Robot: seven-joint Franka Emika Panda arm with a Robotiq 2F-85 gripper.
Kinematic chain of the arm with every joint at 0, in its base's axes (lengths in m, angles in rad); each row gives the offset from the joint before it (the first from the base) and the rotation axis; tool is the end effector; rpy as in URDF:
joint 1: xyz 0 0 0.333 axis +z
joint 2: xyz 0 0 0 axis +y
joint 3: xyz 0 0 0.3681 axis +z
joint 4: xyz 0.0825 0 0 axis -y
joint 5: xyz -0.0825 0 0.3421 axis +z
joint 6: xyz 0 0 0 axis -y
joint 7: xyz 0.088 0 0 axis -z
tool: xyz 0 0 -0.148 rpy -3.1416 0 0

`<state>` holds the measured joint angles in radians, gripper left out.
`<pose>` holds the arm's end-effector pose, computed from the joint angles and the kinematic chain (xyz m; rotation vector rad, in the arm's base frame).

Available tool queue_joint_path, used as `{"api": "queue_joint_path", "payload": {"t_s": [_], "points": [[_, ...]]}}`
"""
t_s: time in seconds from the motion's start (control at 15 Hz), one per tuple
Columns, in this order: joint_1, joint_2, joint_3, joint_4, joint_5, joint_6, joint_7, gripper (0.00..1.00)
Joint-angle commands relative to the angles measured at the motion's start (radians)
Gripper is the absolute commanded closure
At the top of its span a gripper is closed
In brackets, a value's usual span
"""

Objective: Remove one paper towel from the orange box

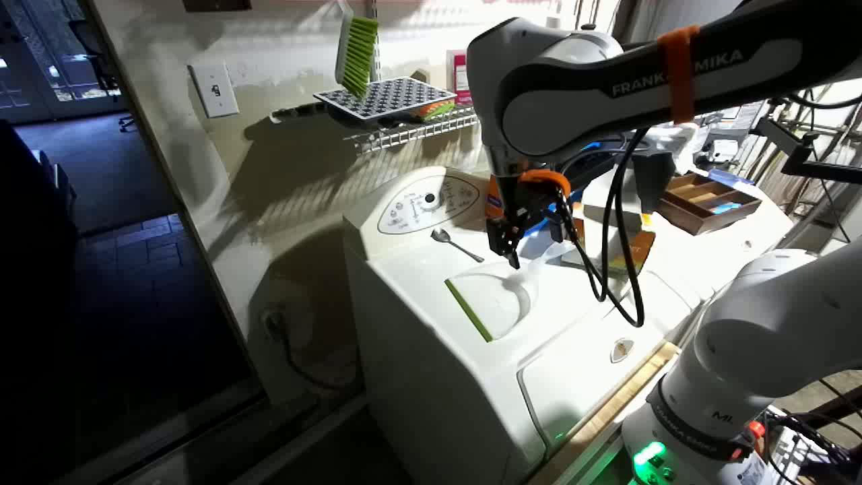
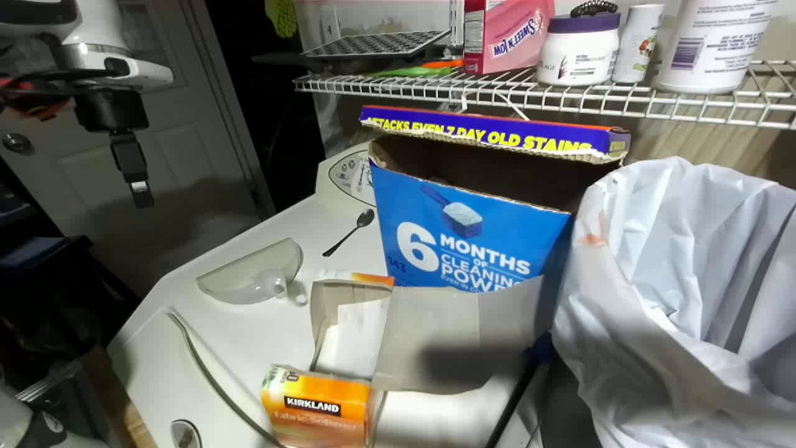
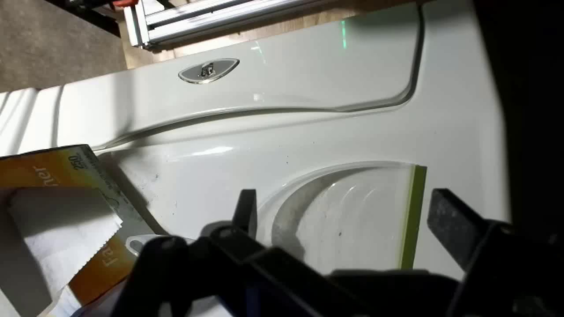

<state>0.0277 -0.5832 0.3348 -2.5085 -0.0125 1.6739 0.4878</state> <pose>0.2478 0.1041 0.4702 2.8306 -0.2839 -0.2587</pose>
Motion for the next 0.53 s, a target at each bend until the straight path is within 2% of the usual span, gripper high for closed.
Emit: {"api": "queue_joint_path", "payload": {"t_s": [0.0, 0.4, 0.47], "points": [[0.024, 0.005, -0.021, 0.002, -0.01, -0.003, 0.01, 0.0], [0.024, 0.005, -0.021, 0.002, -0.01, -0.003, 0.01, 0.0], [0.017, 0.006, -0.021, -0.007, -0.025, 0.028, 0.016, 0.0]]}}
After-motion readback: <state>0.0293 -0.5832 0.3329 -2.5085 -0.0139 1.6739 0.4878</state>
